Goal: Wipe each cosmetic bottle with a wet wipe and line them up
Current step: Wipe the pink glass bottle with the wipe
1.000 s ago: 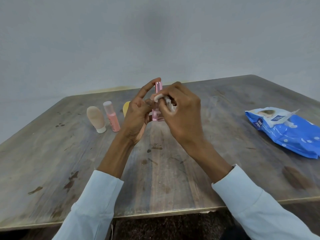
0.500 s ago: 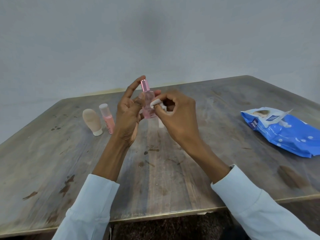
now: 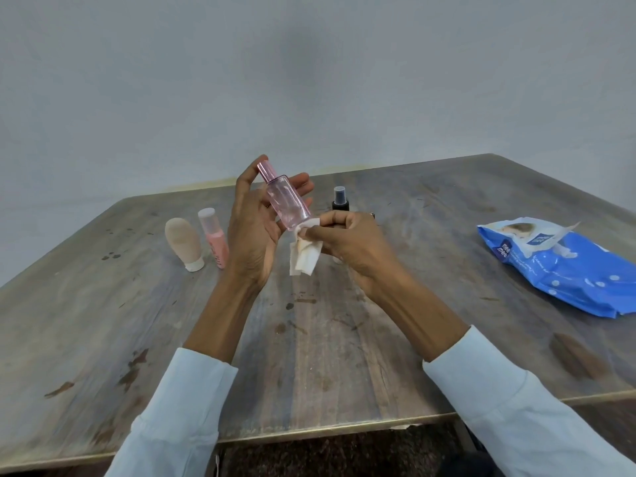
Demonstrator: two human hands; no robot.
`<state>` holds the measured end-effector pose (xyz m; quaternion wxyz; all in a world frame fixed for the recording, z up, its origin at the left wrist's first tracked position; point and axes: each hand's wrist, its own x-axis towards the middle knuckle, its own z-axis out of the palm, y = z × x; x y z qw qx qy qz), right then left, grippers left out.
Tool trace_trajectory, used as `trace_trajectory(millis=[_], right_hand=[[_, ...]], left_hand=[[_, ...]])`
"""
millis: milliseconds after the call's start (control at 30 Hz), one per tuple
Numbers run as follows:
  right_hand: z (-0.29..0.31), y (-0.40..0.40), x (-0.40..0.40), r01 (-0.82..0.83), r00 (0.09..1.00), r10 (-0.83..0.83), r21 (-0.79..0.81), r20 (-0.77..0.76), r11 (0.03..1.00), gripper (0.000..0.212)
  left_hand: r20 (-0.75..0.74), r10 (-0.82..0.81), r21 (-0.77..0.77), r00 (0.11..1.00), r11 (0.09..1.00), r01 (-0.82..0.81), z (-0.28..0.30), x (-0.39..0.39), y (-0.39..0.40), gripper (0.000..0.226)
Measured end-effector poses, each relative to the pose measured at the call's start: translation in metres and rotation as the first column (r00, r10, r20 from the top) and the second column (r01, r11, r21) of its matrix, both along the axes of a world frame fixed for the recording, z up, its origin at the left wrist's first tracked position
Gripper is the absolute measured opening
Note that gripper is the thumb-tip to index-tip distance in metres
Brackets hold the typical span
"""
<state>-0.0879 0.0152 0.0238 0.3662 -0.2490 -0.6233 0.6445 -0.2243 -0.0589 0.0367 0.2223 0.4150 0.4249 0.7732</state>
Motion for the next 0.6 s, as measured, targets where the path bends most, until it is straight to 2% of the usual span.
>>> trace_trajectory(millis=[100,167,267,400,467,533,600], right_hand=[[0.003,-0.002,0.003,0.007,1.000,-0.006,0.024,-0.028,1.000,0.014],[0.004,-0.004,0.004,0.011,1.000,-0.009,0.068,-0.026,0.998,0.013],[0.004,-0.004,0.005,0.022,0.997,-0.041,0.258,0.067,0.966,0.012],[0.009,-0.003,0.005,-0.086,0.974,-0.030,0.487,0.226,0.869,0.013],[0.014,0.000,0.008,-0.023,0.978,-0.089,0.525,0.187,0.851,0.012],[0.017,0.001,0.012,0.112,0.985,-0.164,0.542,0.047,0.833,0.010],[0.017,-0.005,0.013,0.177,0.984,-0.155,0.605,-0.088,0.777,0.006]], left_hand=[[-0.045,0.034,-0.034,0.998,0.999,-0.036,0.002,0.001,0.003,0.048],[-0.172,0.111,-0.065,0.979,0.990,-0.124,0.000,0.003,0.005,0.048],[-0.344,0.286,-0.056,0.894,0.944,-0.324,-0.008,-0.002,0.010,0.047],[-0.344,0.347,-0.050,0.873,0.921,-0.386,-0.015,-0.009,0.011,0.049],[-0.311,0.331,-0.037,0.891,0.932,-0.359,-0.016,-0.010,0.011,0.047],[-0.263,0.321,-0.046,0.910,0.938,-0.344,-0.015,-0.013,0.011,0.051],[-0.238,0.302,-0.086,0.923,0.940,-0.330,-0.016,-0.013,0.013,0.049]])
